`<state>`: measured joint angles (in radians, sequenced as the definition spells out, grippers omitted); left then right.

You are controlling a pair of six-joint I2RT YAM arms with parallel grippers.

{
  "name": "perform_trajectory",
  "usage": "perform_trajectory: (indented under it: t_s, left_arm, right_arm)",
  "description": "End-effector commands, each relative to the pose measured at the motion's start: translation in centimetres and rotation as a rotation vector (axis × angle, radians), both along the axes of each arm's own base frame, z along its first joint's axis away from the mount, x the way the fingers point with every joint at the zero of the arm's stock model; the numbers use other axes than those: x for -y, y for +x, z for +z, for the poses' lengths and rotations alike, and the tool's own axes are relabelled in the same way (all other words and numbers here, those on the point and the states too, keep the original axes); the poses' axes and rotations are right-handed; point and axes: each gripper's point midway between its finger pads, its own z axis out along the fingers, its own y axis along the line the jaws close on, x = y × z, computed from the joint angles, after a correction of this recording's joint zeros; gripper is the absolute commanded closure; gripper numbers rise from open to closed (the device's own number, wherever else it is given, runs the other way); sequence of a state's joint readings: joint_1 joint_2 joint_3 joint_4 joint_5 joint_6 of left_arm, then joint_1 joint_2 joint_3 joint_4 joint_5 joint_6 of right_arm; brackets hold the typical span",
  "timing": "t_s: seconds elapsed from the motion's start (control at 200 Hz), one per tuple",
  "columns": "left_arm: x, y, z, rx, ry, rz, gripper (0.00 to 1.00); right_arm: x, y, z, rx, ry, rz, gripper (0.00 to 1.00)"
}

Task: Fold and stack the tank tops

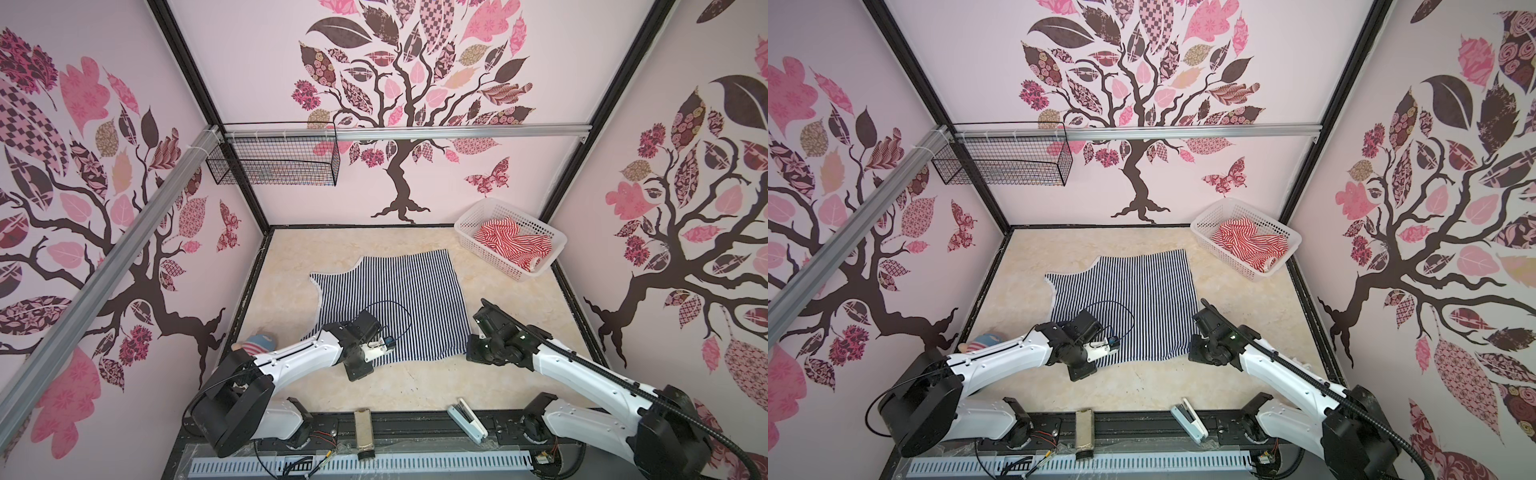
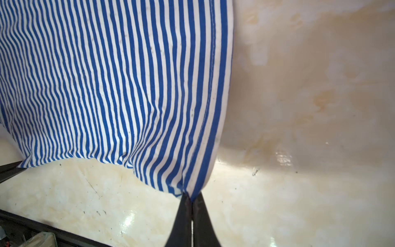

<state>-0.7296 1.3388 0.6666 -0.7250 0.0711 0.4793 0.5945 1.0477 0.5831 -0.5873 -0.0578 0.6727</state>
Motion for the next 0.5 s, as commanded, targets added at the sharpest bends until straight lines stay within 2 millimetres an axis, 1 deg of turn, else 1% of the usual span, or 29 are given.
perform_trajectory:
  t_s: [0.0,0.105,0.205,0.305,0.405,0.495]
  left_arm:
    - [0.9,-2.2,1.6,-0.083,-0.074,-0.054,1.00]
    - [1.0,-2.4,2.3,-0.092,-0.083,-0.074,1.00]
    - [1.0,-1.8,2.8,-0.070,-0.070,-0.075,1.00]
    - [1.1,-0.7,3.4,-0.019,-0.068,-0.050,1.00]
    - [1.4,0.4,4.2,0.028,-0.100,-0.020,1.00]
    - [1.4,1.7,4.8,0.077,-0.123,0.023,1.00]
  right_arm:
    - [0.6,-0.4,1.6,0.009,-0.017,0.000,1.00]
    - [0.8,-0.4,2.6,0.027,-0.007,-0.018,1.00]
    - [0.8,-0.1,3.6,0.050,0.002,-0.026,1.00]
    - [0.4,0.4,4.5,0.068,0.011,-0.026,1.00]
    - [0.6,1.5,5.4,0.107,-0.007,-0.046,1.00]
    - [0.3,2.3,5.9,0.125,-0.010,-0.046,1.00]
